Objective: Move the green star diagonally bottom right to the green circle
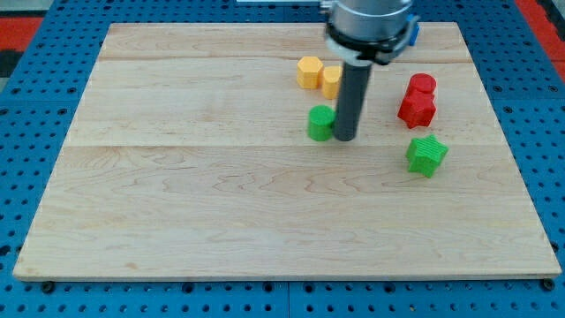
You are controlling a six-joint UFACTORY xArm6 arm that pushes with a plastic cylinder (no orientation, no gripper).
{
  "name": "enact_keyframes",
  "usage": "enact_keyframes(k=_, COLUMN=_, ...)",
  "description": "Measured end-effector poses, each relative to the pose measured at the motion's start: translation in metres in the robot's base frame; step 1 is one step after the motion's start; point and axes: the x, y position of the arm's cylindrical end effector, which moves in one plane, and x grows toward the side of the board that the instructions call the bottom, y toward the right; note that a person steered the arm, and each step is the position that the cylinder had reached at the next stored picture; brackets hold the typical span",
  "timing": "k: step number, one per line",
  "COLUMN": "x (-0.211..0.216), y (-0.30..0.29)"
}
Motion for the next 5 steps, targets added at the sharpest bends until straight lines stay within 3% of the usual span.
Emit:
enact_keyframes(k=1, x=0.007, y=-0.001)
enact_keyframes(k=5, x=0.012, y=0.170)
